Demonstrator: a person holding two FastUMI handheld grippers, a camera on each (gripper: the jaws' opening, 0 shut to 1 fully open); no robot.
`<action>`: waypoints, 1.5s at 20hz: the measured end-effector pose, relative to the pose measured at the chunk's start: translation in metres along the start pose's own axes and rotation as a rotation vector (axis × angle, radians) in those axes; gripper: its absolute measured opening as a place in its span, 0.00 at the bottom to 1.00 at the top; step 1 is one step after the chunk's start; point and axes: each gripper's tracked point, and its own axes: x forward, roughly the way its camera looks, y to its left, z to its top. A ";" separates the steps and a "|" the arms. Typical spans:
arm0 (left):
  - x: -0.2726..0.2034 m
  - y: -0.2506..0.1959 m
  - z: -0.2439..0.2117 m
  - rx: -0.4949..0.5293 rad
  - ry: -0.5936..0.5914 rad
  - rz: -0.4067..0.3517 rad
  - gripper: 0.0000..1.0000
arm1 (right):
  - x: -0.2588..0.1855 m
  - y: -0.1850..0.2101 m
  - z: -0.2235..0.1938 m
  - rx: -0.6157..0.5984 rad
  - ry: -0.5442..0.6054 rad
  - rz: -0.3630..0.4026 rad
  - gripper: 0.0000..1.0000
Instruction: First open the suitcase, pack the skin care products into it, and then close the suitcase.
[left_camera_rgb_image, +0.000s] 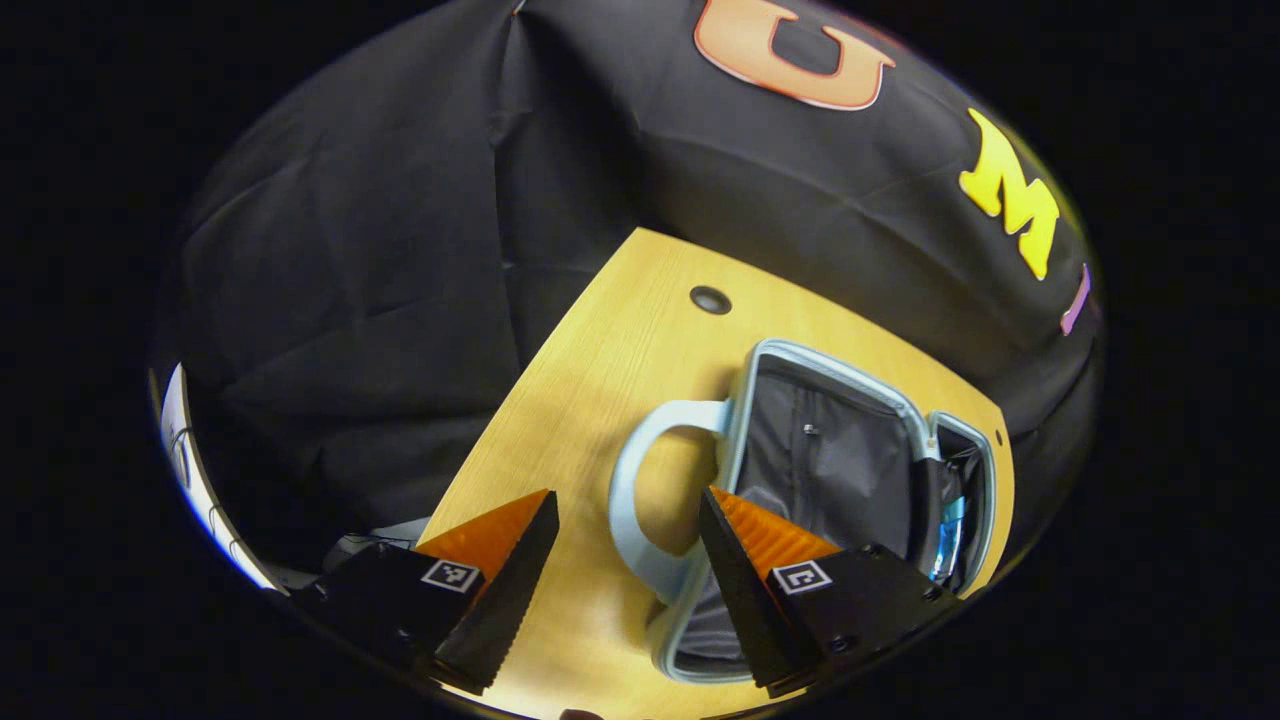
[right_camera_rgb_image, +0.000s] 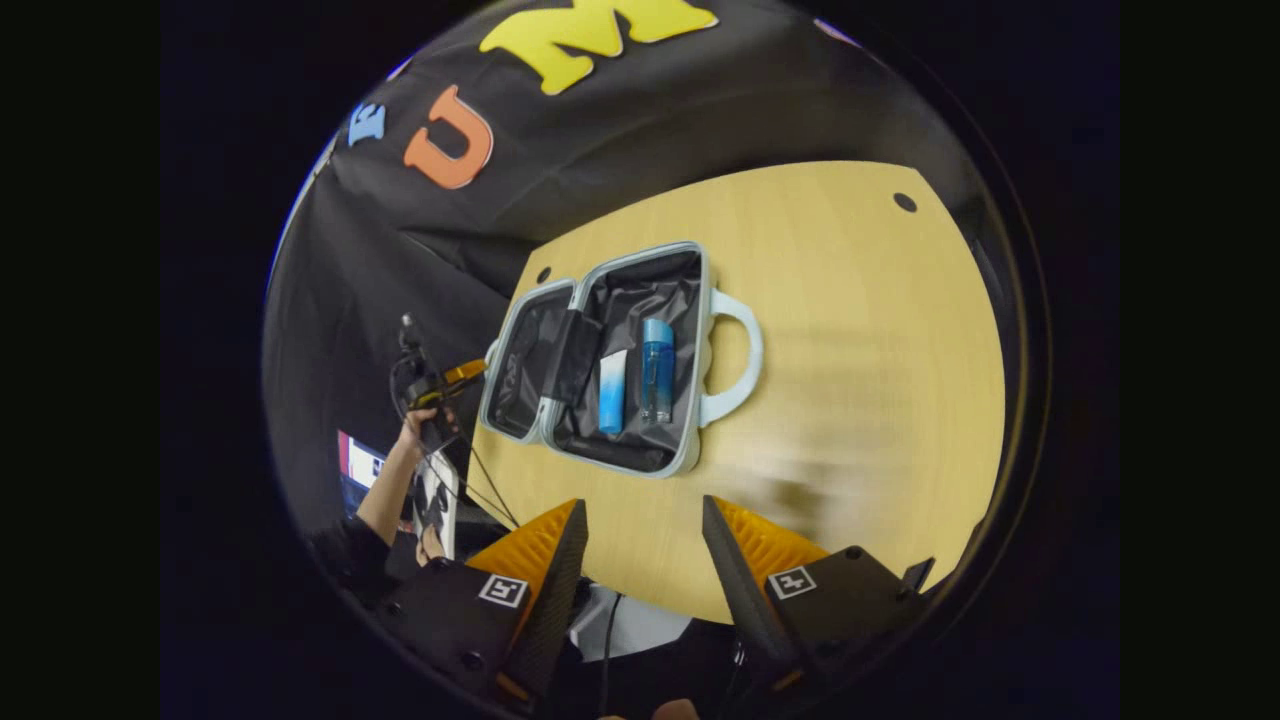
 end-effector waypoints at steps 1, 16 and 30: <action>0.009 0.005 0.001 0.010 0.017 0.022 0.90 | -0.006 -0.001 0.002 0.027 -0.022 0.008 0.69; -0.004 -0.007 0.038 0.050 -0.072 0.186 0.16 | -0.053 0.017 0.039 -0.004 -0.284 0.136 0.70; -0.219 -0.263 0.070 0.169 -0.498 0.154 0.16 | -0.199 -0.101 0.106 -0.242 -0.967 -0.331 0.70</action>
